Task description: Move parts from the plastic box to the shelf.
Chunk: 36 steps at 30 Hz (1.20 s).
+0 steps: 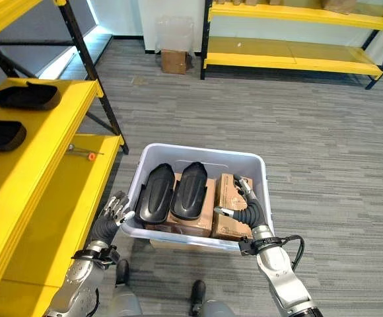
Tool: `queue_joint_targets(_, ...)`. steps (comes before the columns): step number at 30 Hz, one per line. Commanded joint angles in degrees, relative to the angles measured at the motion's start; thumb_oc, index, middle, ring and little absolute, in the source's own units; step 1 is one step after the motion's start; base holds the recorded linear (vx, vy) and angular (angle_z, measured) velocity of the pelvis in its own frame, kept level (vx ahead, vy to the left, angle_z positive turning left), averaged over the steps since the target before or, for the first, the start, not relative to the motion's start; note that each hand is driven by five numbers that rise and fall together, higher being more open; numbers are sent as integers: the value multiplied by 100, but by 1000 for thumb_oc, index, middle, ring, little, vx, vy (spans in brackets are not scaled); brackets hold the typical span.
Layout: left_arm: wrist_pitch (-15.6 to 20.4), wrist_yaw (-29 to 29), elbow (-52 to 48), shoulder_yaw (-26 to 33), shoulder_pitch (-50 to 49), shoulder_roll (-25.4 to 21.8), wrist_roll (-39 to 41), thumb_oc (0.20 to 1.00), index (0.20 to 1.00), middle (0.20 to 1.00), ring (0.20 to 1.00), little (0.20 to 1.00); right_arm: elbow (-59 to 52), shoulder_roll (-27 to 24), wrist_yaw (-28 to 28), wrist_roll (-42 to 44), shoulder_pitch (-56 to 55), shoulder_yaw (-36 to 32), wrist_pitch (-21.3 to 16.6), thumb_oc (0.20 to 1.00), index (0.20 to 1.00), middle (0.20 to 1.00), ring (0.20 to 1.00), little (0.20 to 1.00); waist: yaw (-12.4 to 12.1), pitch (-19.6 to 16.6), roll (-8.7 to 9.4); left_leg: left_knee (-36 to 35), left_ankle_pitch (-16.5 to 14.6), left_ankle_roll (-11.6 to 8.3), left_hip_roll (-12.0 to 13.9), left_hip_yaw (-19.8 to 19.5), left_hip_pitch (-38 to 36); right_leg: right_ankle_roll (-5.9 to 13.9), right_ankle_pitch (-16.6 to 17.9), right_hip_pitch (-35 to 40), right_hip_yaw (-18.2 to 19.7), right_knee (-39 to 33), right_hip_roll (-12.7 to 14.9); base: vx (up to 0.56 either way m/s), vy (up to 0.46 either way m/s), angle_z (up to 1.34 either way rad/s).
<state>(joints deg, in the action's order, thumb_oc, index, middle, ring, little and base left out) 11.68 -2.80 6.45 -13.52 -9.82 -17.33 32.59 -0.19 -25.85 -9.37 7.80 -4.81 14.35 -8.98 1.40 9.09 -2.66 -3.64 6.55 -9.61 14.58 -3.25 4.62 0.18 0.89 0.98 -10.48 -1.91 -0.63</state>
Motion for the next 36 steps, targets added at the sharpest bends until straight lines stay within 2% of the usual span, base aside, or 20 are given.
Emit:
queue_joint_targets(1, 355, 107, -523, 7, 267, -406, -69, 1000, 1000, 1000, 1000, 1000, -365, 215, 40, 212, 51, -96, -250, 1000, 1000, 1000, 1000, 1000, -49, -185, 328, 525, -394, 379, -261, 397, 62, 867, -428, -57, 233, 738, 1276, 134, 206, -5)
queue_joint_targets(6, 391, -15, -521, -65, 393, -515, -290, 1000, 1000, 1000, 1000, 1000, -292, 315, -3, 278, 70, -88, -212, 1000, 1000, 1000, 1000, 1000, -9, -307, 456, 723, -657, 448, -464, 643, 36, 983, -259, 45, 321, 419, 1545, 68, 119, -20)
queue_joint_targets(11, 456, -293, -435, -237, 671, -600, -914, 1000, 1000, 1000, 1000, 1000, -146, 405, -221, 443, 237, -133, -251, 1000, 1000, 1000, 1000, 1000, 30, -311, 575, 916, -787, 468, -534, 711, 156, 1023, -191, 38, 333, 300, 1615, 36, 30, -8)
queue_joint_targets(14, 464, -363, -445, -313, 805, -623, -960, 1000, 1000, 1000, 1000, 1000, -75, 434, -317, 526, 408, -109, -284, 1000, 1000, 1000, 1000, 1000, 50, -271, 588, 909, -773, 463, -533, 741, 221, 1026, -151, -61, 368, 280, 1630, -9, 3, -3)
queue_joint_targets(19, 533, -502, -473, -348, 1064, -647, -1013, 1000, 1000, 1000, 1000, 1000, 102, 395, -451, 391, 865, 33, -295, 1000, 1000, 1000, 1000, 1000, 66, -33, 558, 985, -732, 436, -507, 777, 491, 1020, -64, -416, 437, 319, 1664, -113, 3, -11)
queue_joint_targets(20, 594, -641, -495, -371, 1224, -689, -1167, 1000, 1000, 1000, 1000, 1000, 293, 456, -584, 461, 1159, 121, -310, 1000, 1000, 1000, 1000, 1000, 70, 149, 519, 1067, -704, 428, -493, 776, 697, 1013, -7, -684, 485, 384, 1676, -239, 7, -18)
queue_joint_targets(24, 724, -864, -496, -364, 1470, -692, -1175, 1000, 1000, 1000, 1000, 1000, 632, 555, -908, 413, 1718, 231, -341, 1000, 1000, 1000, 1000, 1000, 67, 486, 405, 1262, -645, 414, -491, 767, 1148, 997, 86, -1203, 559, 577, 1690, -188, 17, -6)
queue_joint_targets(29, 833, -1060, -489, -359, 1752, -576, -975, 1000, 1000, 1000, 1000, 1000, 1073, 698, -1213, 375, 2317, 384, -322, 1000, 1000, 1000, 1000, 1000, 38, 720, 276, 1406, -598, 418, -552, 760, 1555, 1015, 163, -1638, 633, 732, 1737, -91, 25, -2)
queue_joint_targets(36, 937, -1328, -544, -398, 2105, -523, -1083, 1000, 1000, 1000, 1000, 1000, 1671, 982, -1447, 385, 2956, 652, -264, 1000, 1000, 1000, 1000, 1000, -52, 953, 188, 1345, -495, 397, -628, 786, 1864, 1027, 304, -2009, 678, 755, 1769, -45, 21, -3)
